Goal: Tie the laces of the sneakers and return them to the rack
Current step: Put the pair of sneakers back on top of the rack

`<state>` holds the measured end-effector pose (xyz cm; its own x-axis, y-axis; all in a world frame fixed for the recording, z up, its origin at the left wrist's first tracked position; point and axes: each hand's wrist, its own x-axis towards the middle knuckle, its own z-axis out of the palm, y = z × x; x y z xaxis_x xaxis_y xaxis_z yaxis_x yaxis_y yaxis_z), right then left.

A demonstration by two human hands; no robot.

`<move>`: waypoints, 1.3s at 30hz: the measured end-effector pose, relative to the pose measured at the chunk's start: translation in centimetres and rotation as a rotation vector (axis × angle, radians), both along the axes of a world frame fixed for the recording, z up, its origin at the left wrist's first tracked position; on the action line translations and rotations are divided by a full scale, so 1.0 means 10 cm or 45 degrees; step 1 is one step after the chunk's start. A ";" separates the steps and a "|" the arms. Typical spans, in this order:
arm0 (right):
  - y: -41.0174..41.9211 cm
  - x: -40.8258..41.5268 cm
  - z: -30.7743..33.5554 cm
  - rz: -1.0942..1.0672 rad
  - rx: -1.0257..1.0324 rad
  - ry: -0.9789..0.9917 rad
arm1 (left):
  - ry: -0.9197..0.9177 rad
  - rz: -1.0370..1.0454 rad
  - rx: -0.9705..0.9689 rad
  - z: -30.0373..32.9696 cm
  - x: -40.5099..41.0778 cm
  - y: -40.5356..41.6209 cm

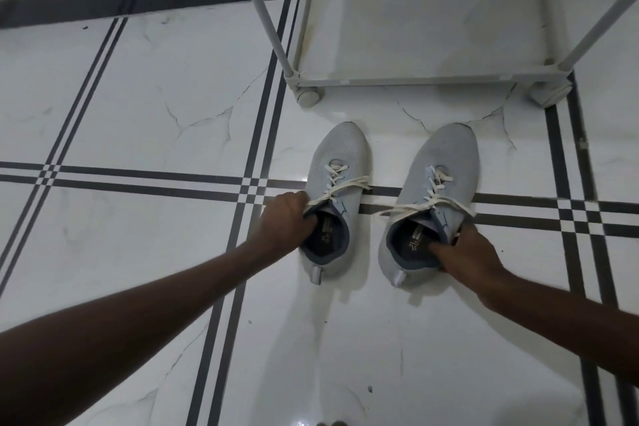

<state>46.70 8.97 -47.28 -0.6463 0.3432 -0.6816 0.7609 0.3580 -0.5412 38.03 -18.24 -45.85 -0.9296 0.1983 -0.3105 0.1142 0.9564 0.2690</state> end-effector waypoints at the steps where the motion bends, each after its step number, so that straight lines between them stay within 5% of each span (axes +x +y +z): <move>1: 0.01 0.02 0.02 0.041 0.047 0.002 | 0.013 0.025 0.029 0.00 0.01 0.00; 17: -0.15 -0.09 0.36 0.358 0.268 0.061 | -0.049 0.032 0.231 0.17 0.18 0.19; 25: -0.20 -0.10 1.75 0.317 0.296 0.115 | -0.095 0.048 0.292 1.64 0.15 0.10; 39: -0.18 -0.37 5.21 0.169 0.389 0.290 | -0.022 -0.028 0.421 5.11 -0.27 0.11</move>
<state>43.02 7.19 4.78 -0.8212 0.4114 -0.3955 0.5704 0.6152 -0.5442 35.37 -17.14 5.24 -0.9192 0.3109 -0.2415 0.1266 0.8142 0.5666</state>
